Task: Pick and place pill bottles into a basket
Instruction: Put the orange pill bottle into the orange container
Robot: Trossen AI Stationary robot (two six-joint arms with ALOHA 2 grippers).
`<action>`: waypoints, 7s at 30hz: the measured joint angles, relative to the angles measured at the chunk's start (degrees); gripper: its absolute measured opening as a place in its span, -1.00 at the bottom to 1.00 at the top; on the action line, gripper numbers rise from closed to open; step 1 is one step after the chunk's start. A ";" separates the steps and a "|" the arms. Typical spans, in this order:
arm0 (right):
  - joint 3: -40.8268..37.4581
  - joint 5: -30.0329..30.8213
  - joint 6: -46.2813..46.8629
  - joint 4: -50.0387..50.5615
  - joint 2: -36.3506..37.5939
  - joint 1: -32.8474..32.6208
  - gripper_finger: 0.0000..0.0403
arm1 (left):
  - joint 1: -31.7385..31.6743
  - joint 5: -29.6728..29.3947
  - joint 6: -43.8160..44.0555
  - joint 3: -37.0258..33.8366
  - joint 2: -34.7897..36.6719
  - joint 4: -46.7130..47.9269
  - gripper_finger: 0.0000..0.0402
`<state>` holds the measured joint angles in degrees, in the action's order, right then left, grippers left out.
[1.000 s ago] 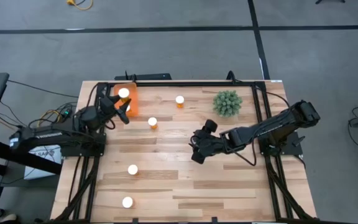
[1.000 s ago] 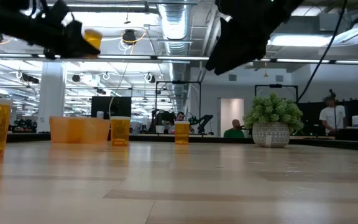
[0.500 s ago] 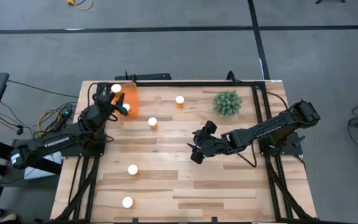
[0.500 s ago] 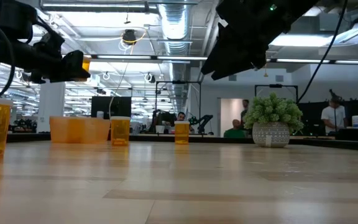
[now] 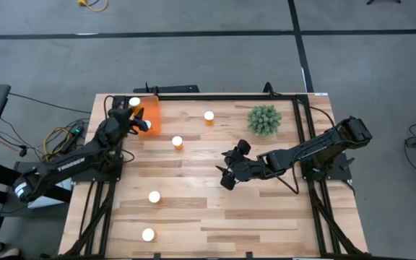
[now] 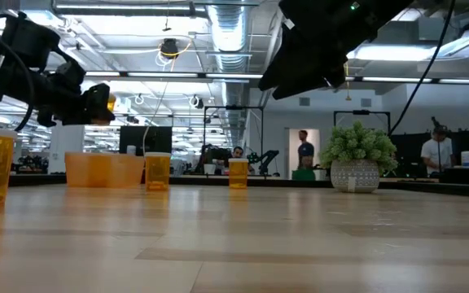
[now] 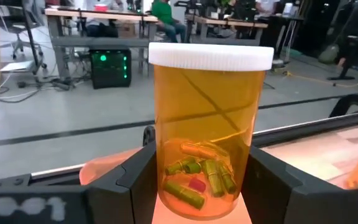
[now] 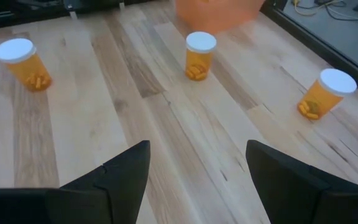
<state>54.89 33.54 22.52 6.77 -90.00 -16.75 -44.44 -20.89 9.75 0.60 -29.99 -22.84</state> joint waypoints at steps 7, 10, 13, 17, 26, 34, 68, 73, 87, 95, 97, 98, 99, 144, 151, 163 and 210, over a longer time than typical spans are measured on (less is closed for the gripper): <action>0.00 -0.06 -1.62 -2.85 0.00 0.00 0.29 | -4.72 2.44 -0.52 -0.04 -6.43 -4.44 -0.13; 0.00 -0.21 -4.66 -6.37 0.00 0.22 0.29 | -6.83 5.50 0.06 -0.07 -9.81 -6.12 -0.13; 0.00 -0.35 -5.49 -6.82 0.00 0.70 0.29 | -8.12 6.77 0.47 -0.13 -13.28 -7.50 -0.13; 0.00 -0.37 -5.62 -6.83 0.00 0.90 0.29 | -8.05 6.07 0.50 -0.14 -16.59 -10.93 -0.13; 0.00 -0.42 -6.12 -6.86 0.00 1.14 0.29 | -7.22 3.62 1.92 -0.20 -18.96 -14.11 -0.13; 0.00 -0.44 -7.13 -7.83 0.00 1.14 0.29 | -7.51 2.41 3.54 -0.22 -21.74 -14.04 -0.07; 0.07 -1.61 -8.02 -6.58 0.00 0.99 0.29 | -6.90 1.65 9.08 -0.24 -25.62 -20.07 0.06; 0.07 -1.47 -8.03 -5.30 0.00 0.98 0.29 | -6.92 4.23 9.63 -0.22 -20.44 -17.32 0.06; 0.07 -0.59 -10.58 -5.51 0.00 1.14 0.29 | -6.83 19.62 9.80 1.09 -13.95 -20.31 0.06; 0.07 -0.46 -10.56 -5.51 0.00 1.27 0.29 | -1.58 33.88 8.82 3.72 -12.60 -21.63 0.06; 0.07 -0.46 -10.54 -5.51 0.00 1.27 0.29 | 1.13 34.06 8.41 3.72 -11.18 -21.11 0.06; 0.07 -0.46 -10.54 -5.51 0.00 1.27 0.29 | 2.57 34.04 7.99 3.72 -10.25 -21.05 0.06; 0.07 -0.46 -10.50 -5.53 0.00 1.27 0.29 | 3.99 34.00 7.41 3.72 -9.19 -20.84 0.06; 0.04 -4.35 -3.36 -5.91 0.00 2.27 0.29 | 44.51 16.23 -12.58 0.07 25.68 13.37 0.06; 0.04 -9.17 -2.99 -5.92 0.00 2.25 0.29 | 44.51 20.43 -13.10 0.04 25.56 21.00 0.06; 0.02 -9.11 -4.66 -5.62 0.00 2.14 0.29 | 44.51 20.48 -12.16 0.07 25.54 21.31 0.06; 16.30 -8.67 -4.92 4.84 -18.25 29.55 0.29 | 44.51 20.27 -11.86 0.07 25.51 21.63 0.06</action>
<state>71.20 24.87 17.61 11.61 -108.25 12.80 0.08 -0.61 -2.12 0.67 -4.48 -1.21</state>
